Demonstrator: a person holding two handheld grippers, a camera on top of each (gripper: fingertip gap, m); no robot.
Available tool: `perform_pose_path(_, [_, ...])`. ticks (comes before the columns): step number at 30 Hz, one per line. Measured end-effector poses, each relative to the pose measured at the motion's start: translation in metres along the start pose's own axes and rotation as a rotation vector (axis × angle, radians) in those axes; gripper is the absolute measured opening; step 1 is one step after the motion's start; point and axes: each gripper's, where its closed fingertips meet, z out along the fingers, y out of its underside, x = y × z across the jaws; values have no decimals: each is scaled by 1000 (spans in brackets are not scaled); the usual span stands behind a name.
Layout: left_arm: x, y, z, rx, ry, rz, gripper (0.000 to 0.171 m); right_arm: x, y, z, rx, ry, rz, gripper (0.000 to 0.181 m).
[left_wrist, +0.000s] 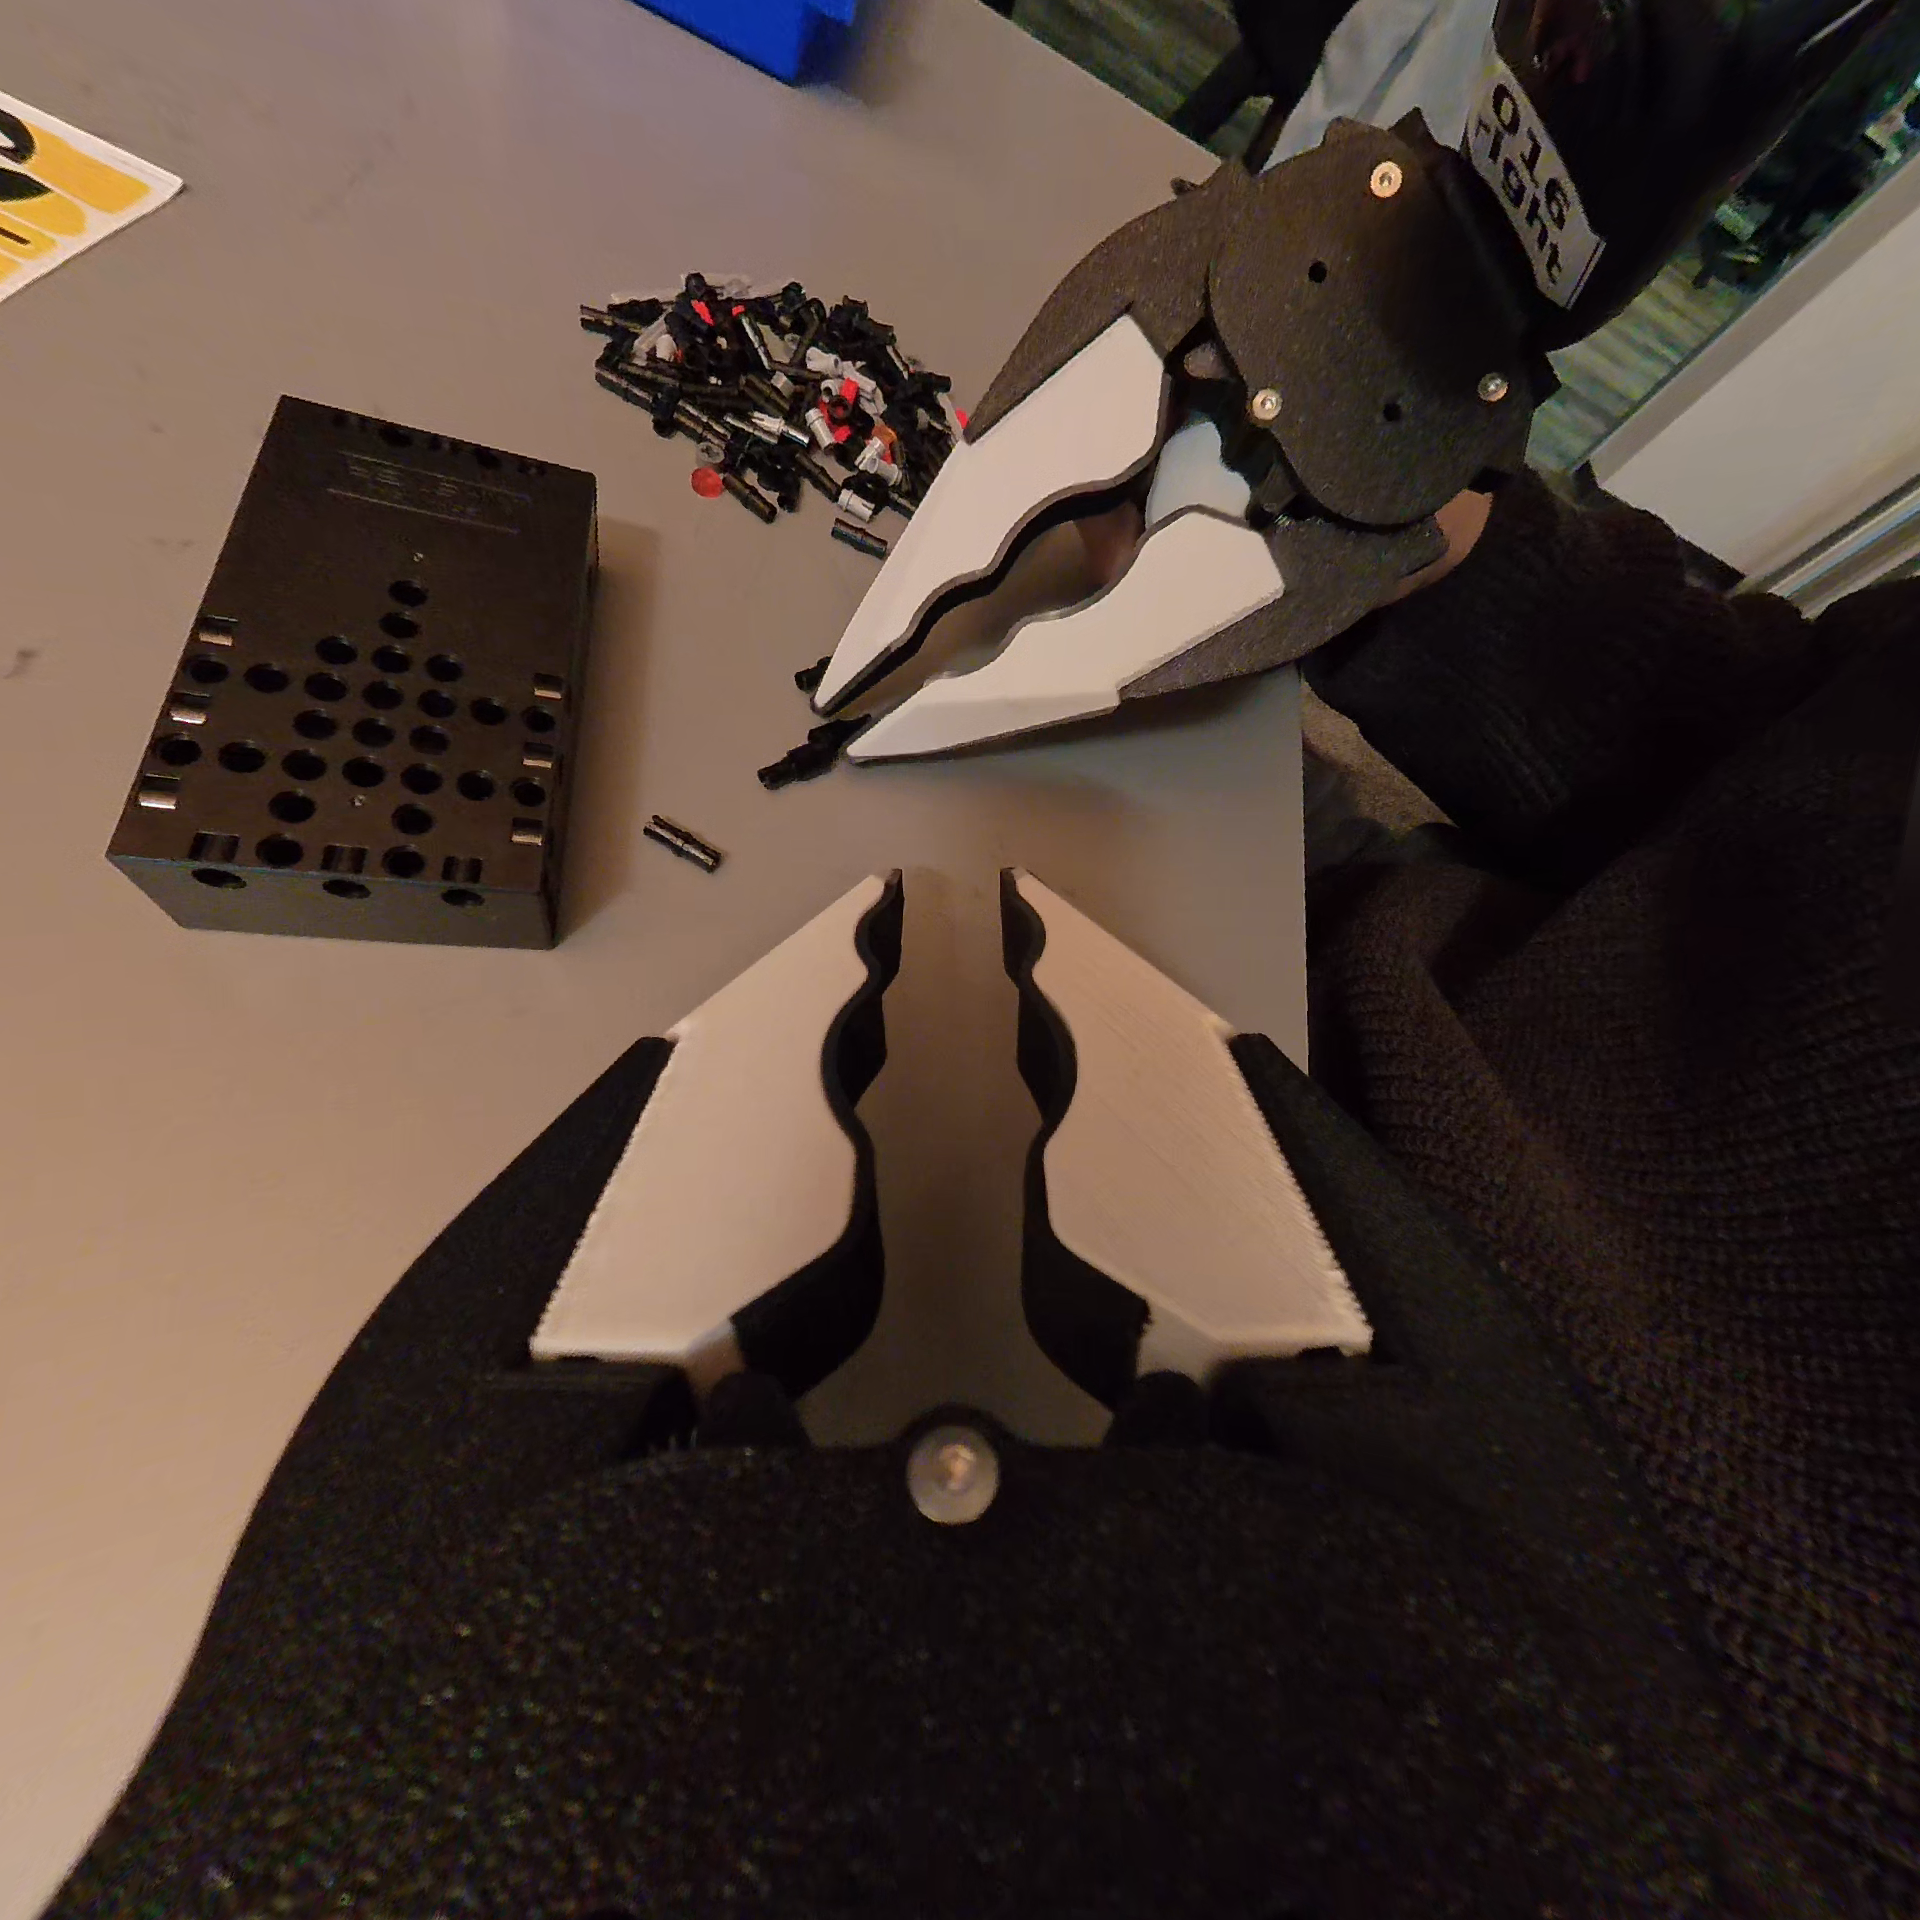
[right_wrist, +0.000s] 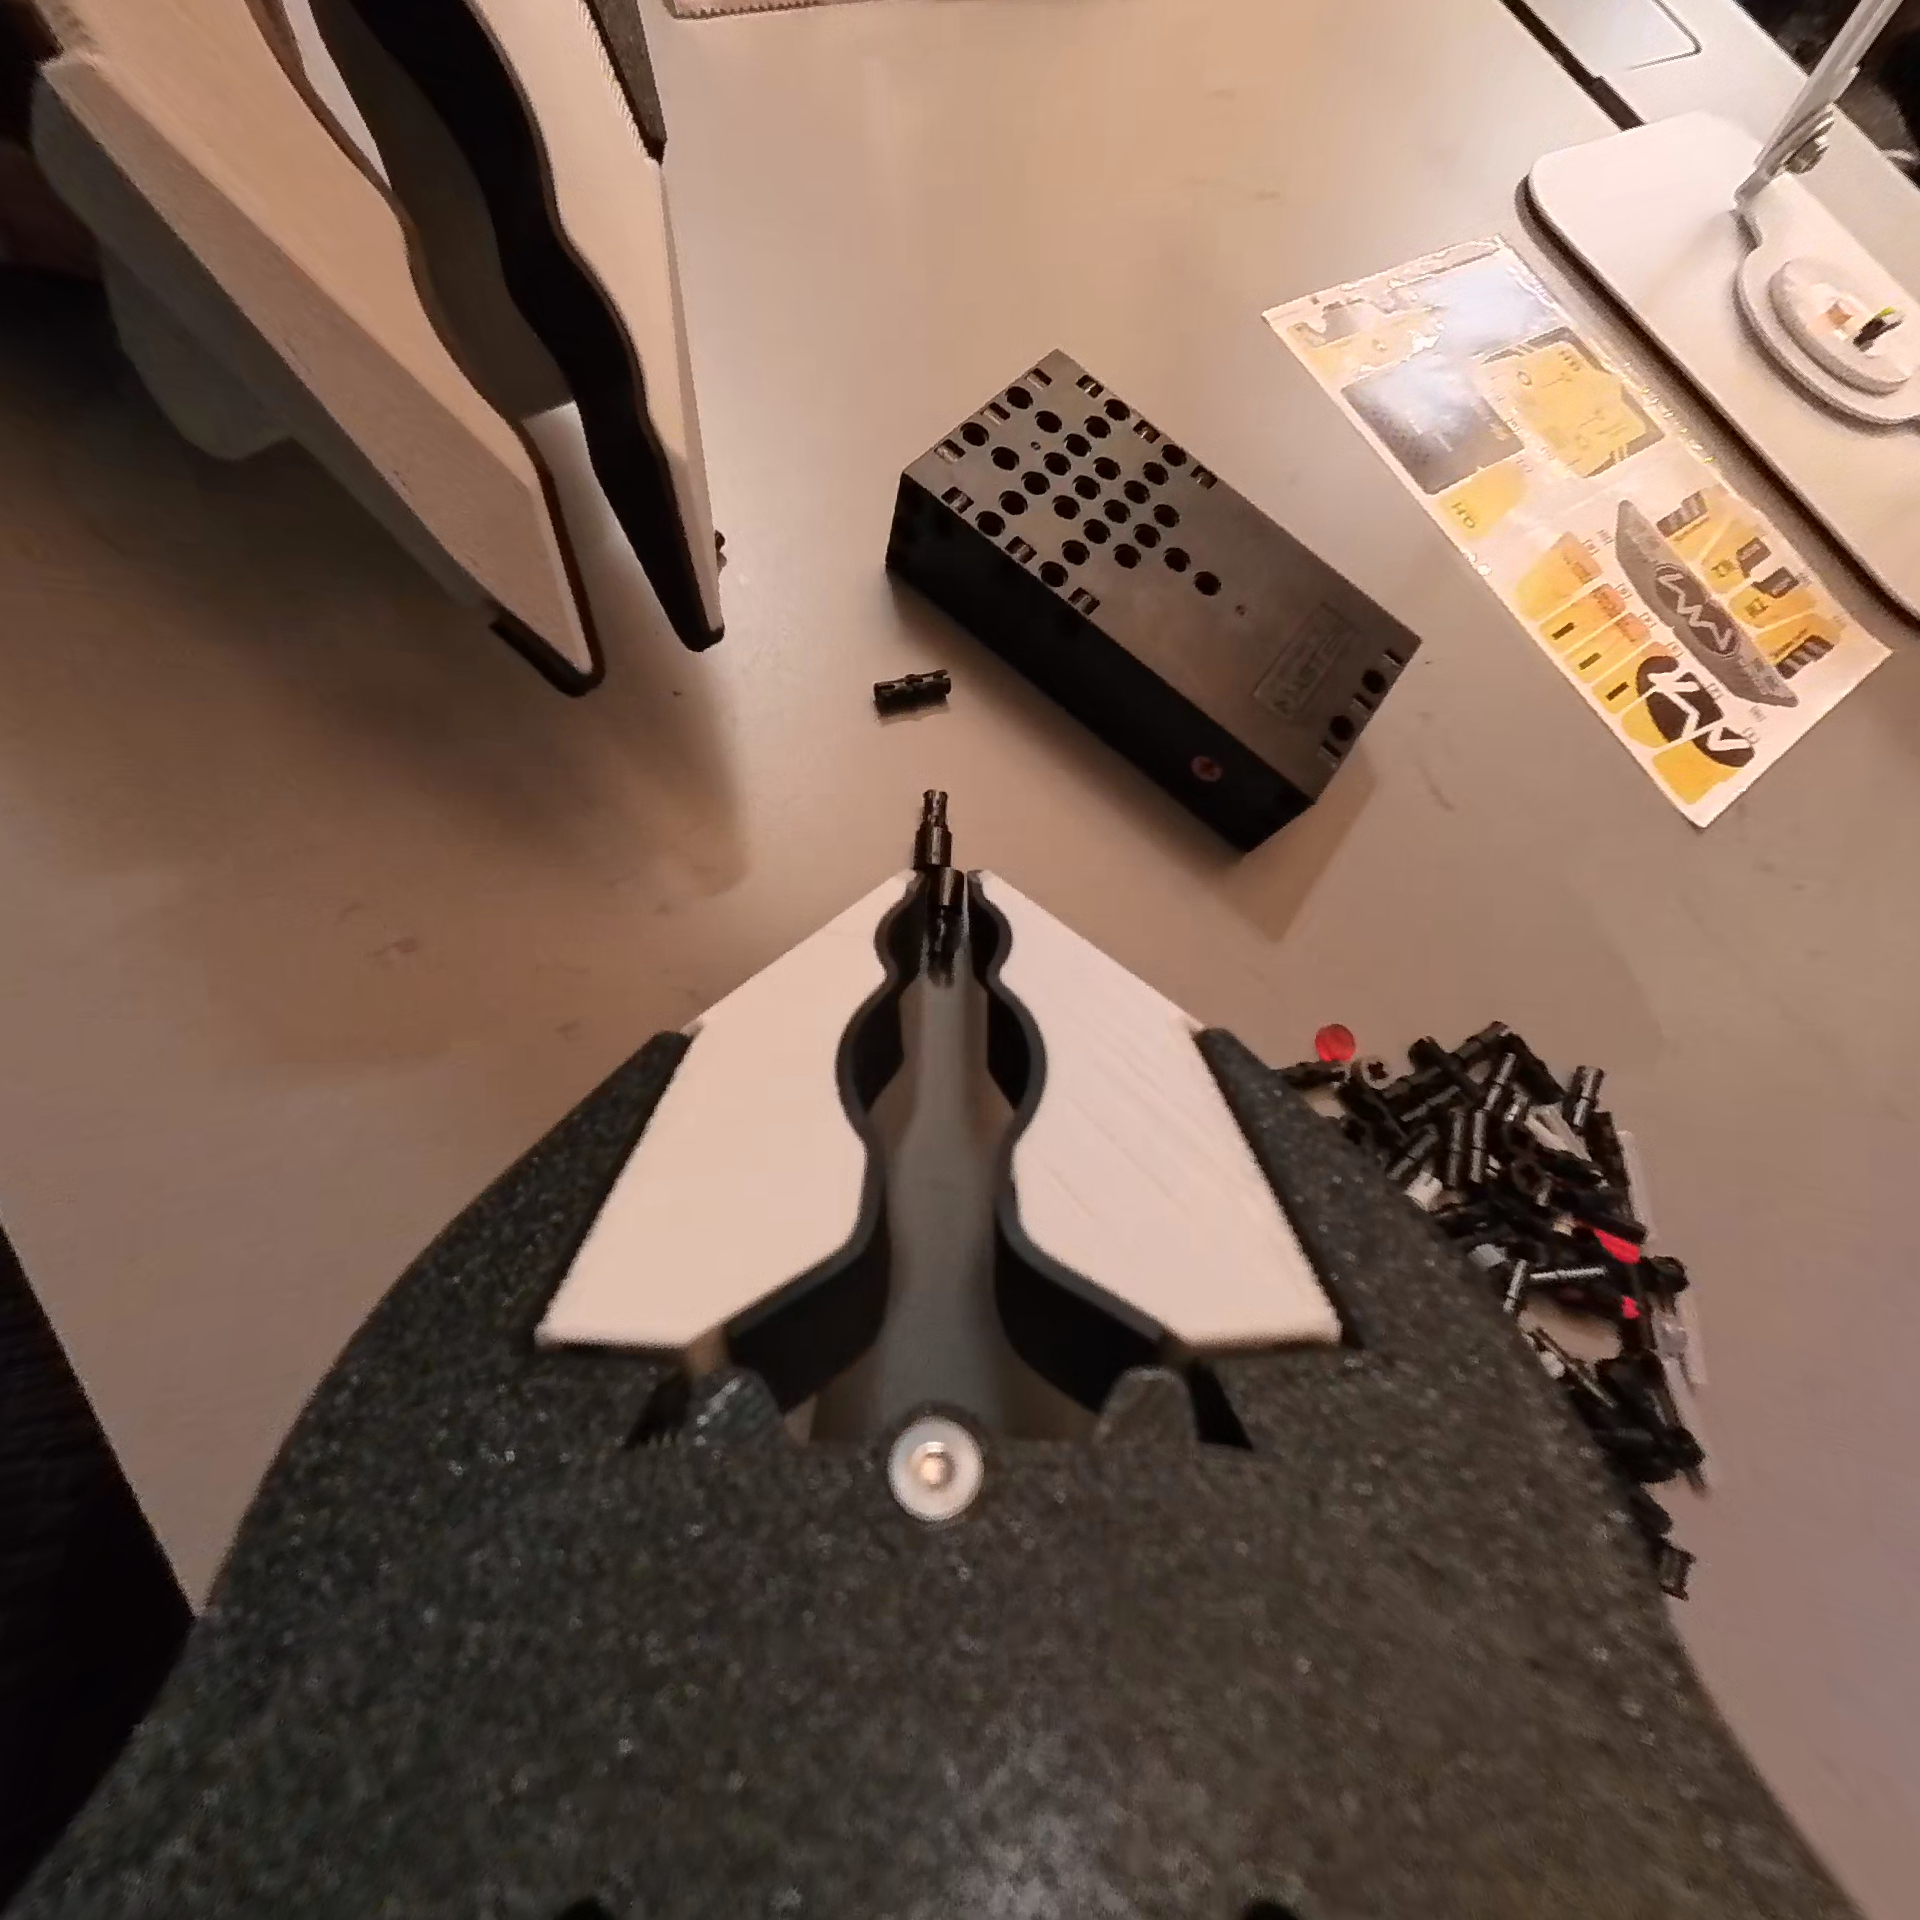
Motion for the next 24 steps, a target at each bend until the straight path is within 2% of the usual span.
perform_pose_path(9, [0, 0, 0, 1, -1, 1, 18, 0, -4, -4, 38, -15, 10, 8])
perform_pose_path(13, [0, 0, 0, 2, -1, 1, 18, 13, -22, -25, 217, -41, 149, 8])
perform_pose_path(16, [-1, 0, 0, 1, 0, -2, 18, 38, -32, -55, 415, -42, 301, 8])
perform_pose_path(20, [-1, 0, 0, 3, 5, -13, 18, 96, -20, -109, 575, 150, 406, 8])
perform_pose_path(22, [-1, 1, 0, -3, 5, -8, 18, 126, -2, -130, 603, 256, 460, 8])
perform_pose_path(24, [-1, 1, 1, -8, 4, -8, 18, 148, 24, -133, 552, 318, 523, 8])
